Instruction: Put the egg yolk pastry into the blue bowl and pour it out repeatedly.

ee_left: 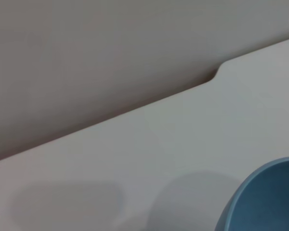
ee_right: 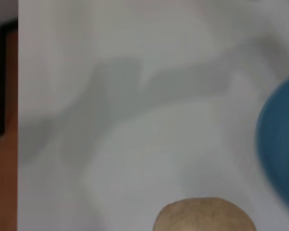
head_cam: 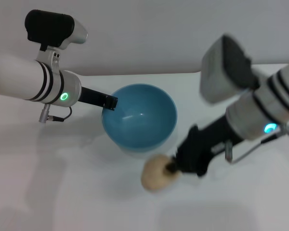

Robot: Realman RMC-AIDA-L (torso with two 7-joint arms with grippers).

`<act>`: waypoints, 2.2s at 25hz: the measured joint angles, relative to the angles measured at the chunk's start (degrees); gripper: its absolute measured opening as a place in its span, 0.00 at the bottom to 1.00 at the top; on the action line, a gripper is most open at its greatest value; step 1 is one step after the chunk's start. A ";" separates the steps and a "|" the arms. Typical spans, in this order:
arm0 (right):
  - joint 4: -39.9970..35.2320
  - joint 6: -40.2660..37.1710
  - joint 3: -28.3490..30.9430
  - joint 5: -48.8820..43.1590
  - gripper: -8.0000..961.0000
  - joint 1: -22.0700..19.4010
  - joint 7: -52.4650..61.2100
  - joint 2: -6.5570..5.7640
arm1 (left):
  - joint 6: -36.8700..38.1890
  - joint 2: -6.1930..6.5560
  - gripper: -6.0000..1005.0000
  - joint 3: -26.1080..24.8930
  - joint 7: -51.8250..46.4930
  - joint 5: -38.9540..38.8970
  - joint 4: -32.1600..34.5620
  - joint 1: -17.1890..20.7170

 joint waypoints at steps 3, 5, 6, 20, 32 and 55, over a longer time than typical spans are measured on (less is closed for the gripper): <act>-2.19 0.51 5.18 2.89 0.03 -0.70 -1.18 0.00 | -0.34 -0.04 0.02 0.32 -0.01 0.00 0.00 -0.04; -2.56 1.60 8.20 4.13 0.03 -1.05 -1.45 -0.01 | -0.56 -0.09 0.02 0.43 -0.02 -0.07 0.00 -0.15; -2.24 3.02 10.14 4.43 0.02 -1.26 -1.61 -0.07 | -0.59 -0.10 0.02 0.49 -0.03 -0.15 -0.01 -0.19; 4.91 10.89 10.71 4.45 0.02 -2.30 -6.59 -0.09 | -4.34 -0.47 0.02 2.79 -0.04 -1.14 4.14 0.13; -0.45 10.39 22.11 9.61 0.34 -7.02 -6.75 0.20 | -3.81 -0.21 0.02 4.17 0.48 -2.16 5.54 1.98; 10.45 9.49 48.02 14.25 0.51 -19.71 -9.06 0.24 | 82.34 -0.97 0.02 49.30 12.77 -1.63 4.73 13.83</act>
